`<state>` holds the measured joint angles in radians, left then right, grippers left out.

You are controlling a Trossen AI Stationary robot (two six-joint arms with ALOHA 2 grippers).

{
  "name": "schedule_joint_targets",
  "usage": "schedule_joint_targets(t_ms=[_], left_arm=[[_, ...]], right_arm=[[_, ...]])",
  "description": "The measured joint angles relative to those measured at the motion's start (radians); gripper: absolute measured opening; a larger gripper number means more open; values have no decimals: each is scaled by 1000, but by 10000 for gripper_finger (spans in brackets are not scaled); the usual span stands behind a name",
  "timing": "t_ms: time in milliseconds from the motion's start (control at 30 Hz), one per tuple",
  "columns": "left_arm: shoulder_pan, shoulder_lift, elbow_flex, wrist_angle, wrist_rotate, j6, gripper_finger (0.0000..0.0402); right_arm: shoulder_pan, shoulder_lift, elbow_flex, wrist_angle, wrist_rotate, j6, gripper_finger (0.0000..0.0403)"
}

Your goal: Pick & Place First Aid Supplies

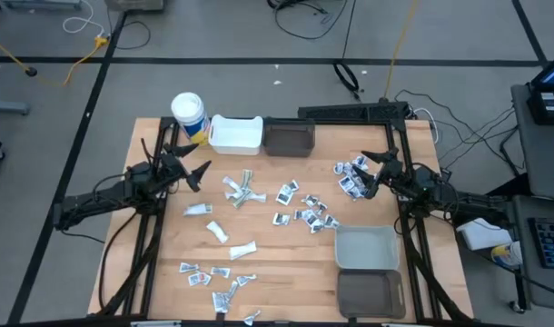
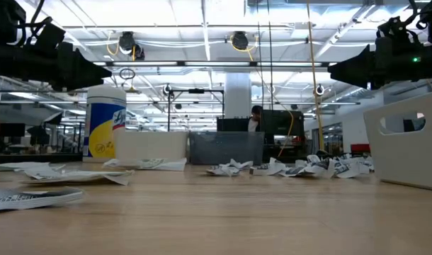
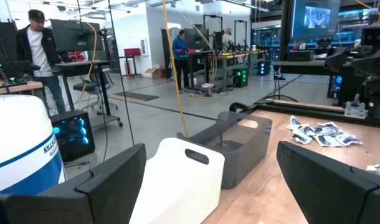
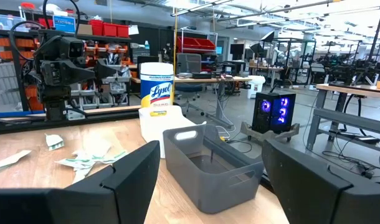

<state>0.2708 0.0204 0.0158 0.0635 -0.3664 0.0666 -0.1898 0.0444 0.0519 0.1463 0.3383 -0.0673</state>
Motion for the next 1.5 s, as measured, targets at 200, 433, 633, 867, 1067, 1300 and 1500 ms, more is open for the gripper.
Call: schedule_joint_targets(t_ms=[200, 433, 633, 867, 1067, 1300, 1500], left_arm=[[0, 0, 0, 0, 0, 0, 365], [0, 0, 0, 0, 0, 0, 365], [0, 0, 0, 0, 0, 0, 365], [0, 0, 0, 0, 0, 0, 365], [0, 0, 0, 0, 0, -1, 365], [0, 0, 0, 0, 0, -16, 365], [0, 0, 0, 0, 0, -15, 365]], right_arm=[[0, 0, 0, 0, 0, 0, 279], [0, 0, 0, 0, 0, 0, 279], [0, 0, 0, 0, 0, 0, 279], [0, 0, 0, 0, 0, 0, 279], [0, 0, 0, 0, 0, 0, 279], [0, 0, 0, 0, 0, 0, 279], [0, 0, 0, 0, 0, 0, 279]])
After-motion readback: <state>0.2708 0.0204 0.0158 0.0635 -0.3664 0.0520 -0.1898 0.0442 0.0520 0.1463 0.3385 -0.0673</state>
